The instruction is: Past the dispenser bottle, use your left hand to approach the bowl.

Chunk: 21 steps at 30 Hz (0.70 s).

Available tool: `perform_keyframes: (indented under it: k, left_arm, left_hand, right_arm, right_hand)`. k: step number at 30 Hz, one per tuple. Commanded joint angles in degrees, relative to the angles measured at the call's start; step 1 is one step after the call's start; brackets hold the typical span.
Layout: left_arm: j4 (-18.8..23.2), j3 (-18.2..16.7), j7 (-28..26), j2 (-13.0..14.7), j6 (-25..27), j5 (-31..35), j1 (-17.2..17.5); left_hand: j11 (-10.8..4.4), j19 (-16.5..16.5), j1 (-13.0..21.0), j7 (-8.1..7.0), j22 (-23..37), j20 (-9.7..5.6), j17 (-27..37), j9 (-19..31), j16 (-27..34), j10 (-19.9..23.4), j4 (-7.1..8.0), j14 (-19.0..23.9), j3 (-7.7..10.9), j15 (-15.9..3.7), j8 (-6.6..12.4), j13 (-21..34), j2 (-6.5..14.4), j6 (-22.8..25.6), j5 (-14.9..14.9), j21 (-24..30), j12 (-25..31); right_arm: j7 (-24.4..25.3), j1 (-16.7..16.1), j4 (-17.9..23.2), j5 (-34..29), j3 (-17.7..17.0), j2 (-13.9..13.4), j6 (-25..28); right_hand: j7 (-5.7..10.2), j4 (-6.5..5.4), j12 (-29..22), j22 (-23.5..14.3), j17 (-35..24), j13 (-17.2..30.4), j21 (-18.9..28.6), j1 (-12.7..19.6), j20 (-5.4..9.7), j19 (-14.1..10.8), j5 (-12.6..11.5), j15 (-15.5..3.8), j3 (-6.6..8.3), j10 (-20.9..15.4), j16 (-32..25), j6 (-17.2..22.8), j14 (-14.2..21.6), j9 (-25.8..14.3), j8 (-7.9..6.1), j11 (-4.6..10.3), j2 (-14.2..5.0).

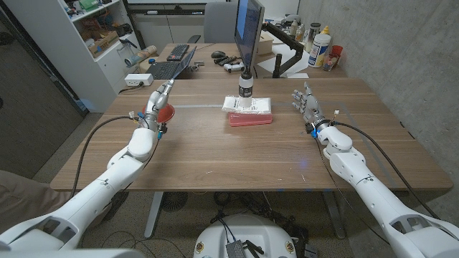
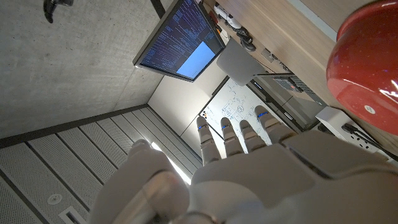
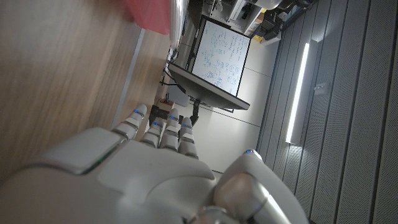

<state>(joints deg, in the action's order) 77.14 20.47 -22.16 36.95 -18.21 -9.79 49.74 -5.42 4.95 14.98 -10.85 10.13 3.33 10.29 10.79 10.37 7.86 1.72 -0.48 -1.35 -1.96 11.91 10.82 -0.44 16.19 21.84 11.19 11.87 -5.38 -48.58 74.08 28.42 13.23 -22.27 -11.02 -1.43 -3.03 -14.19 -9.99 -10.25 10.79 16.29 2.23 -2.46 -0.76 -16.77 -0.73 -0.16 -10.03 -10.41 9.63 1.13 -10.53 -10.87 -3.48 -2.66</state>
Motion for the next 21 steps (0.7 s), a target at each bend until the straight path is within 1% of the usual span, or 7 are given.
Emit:
perform_keyframes:
  k: [1, 3, 10, 15, 21]
  left_arm:
    - [2.1, 0.7, -6.5, 1.7, 5.5, 7.2, 0.1]
    - [2.3, 0.9, -7.1, 2.0, 5.8, 8.3, 0.0]
    - [4.0, 1.8, -9.9, 2.8, 10.8, 12.4, -0.1]
    - [3.7, 3.5, -11.3, 3.3, 14.2, 16.1, -1.0]
    - [3.6, 4.5, -11.6, 3.2, 17.0, 17.3, -1.9]
  left_hand:
    - [-0.08, 0.0, 0.7, 0.05, 0.2, 0.79, 0.1, 0.1, 0.1, 1.0, -0.18, -0.2, -0.02, -1.54, 0.52, 0.1, 0.1, 0.8, 0.4, -0.2, 0.4]
    - [-0.06, 0.1, 0.8, 0.00, 0.2, 0.82, 0.1, 0.1, 0.2, 1.2, -0.20, -0.2, -0.03, -1.42, 0.56, 0.1, 0.1, 1.0, 0.4, -0.2, 0.4]
    - [-0.11, 0.3, 0.8, 0.06, 0.2, 1.03, 0.1, 0.1, 0.3, 1.6, -0.24, 0.0, -0.06, -1.29, 0.59, 0.1, 0.1, 1.2, 0.5, 0.0, 0.5]
    - [-0.13, 0.5, 0.8, 0.04, 0.2, 1.00, 0.1, 0.1, 0.4, 1.6, -0.29, 0.1, -0.08, -1.22, 0.67, 0.1, 0.1, 1.6, 0.5, 0.1, 0.5]
    - [-0.25, 0.6, 0.9, 0.04, 0.2, 1.00, 0.1, 0.1, 0.4, 1.8, -0.34, 0.2, -0.08, -1.32, 0.67, 0.1, 0.1, 1.7, 0.5, 0.1, 0.5]
  right_arm:
    - [-0.1, -0.2, 0.0, 0.2, -0.2, 0.0, 0.0]
    - [-0.2, -0.2, -0.2, 0.2, -0.2, 0.0, -0.1]
    - [-0.3, -0.2, -0.4, 0.4, -0.4, 0.0, 0.0]
    - [-0.6, -0.2, -0.6, 0.6, -0.4, 0.0, 0.1]
    - [-0.8, -0.1, -0.9, 0.3, -0.5, -0.1, -0.2]
  right_hand:
    - [-0.05, -0.15, 0.1, -0.3, -0.2, 0.1, -0.2, 0.0, -0.17, -0.6, -0.2, -0.23, -0.40, -0.5, -0.3, 0.6, 0.0, -0.2, -0.28, 0.22, -0.76]
    - [-0.03, -0.15, 0.1, -0.3, -0.2, 0.1, -0.2, 0.0, -0.21, -0.6, -0.2, -0.23, -0.41, -0.5, -0.3, 0.6, 0.0, -0.2, -0.28, 0.15, -0.77]
    - [0.04, -0.16, 0.1, -0.3, -0.2, 0.1, -0.4, 0.0, -0.20, -0.6, -0.2, -0.24, -0.47, -0.5, -0.2, 0.6, 0.0, -0.2, -0.25, 0.11, -0.81]
    - [0.11, -0.17, 0.2, -0.3, -0.2, 0.1, -0.5, 0.0, -0.21, -0.6, -0.2, -0.27, -0.51, -0.5, -0.2, 0.5, 0.0, -0.2, -0.21, 0.23, -0.83]
    - [-0.01, -0.18, 0.2, -0.3, -0.2, 0.1, -0.6, 0.0, -0.23, -0.7, -0.2, -0.23, -0.56, -0.5, -0.2, 0.5, 0.0, -0.2, -0.20, 0.21, -0.85]
